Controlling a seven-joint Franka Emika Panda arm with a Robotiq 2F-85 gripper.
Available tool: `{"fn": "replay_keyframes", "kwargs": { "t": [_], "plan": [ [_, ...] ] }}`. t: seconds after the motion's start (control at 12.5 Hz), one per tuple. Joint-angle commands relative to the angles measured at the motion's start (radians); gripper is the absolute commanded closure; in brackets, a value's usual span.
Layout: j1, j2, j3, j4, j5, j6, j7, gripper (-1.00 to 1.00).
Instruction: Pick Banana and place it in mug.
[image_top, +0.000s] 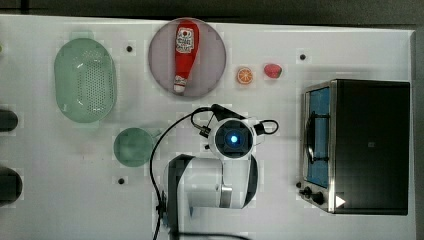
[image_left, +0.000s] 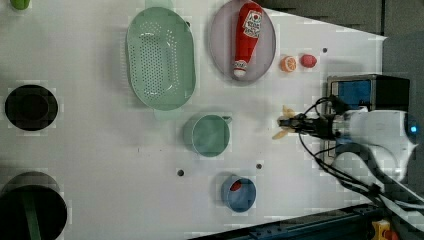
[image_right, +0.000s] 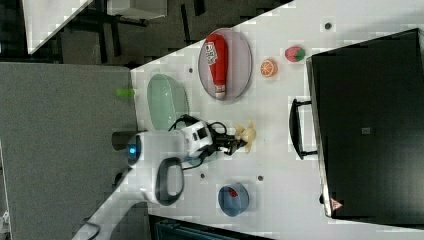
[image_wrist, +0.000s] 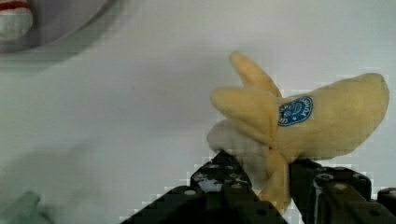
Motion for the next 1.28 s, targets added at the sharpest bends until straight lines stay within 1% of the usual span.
{"fn": "replay_keyframes", "kwargs": {
  "t": [0.08, 0.24, 0.4, 0.64, 0.96, 1.12, 1.28],
  "plan": [
    [-0.002, -0.158, -0.011, 0.124, 0.023, -0.245, -0.024, 0.42],
    [-0.001, -0.24, -0.006, 0.184, 0.023, -0.401, -0.024, 0.42],
    [0.002, -0.295, 0.013, 0.228, 0.023, -0.487, -0.024, 0.42],
    [0.016, -0.343, 0.083, 0.236, 0.023, -0.496, -0.02, 0.42],
    [0.035, -0.328, 0.265, 0.236, 0.025, -0.51, -0.017, 0.42],
    [0.036, -0.312, 0.336, 0.236, 0.028, -0.509, -0.002, 0.42],
    [0.037, -0.29, 0.393, 0.235, 0.029, -0.509, 0.136, 0.42]
  ]
}}
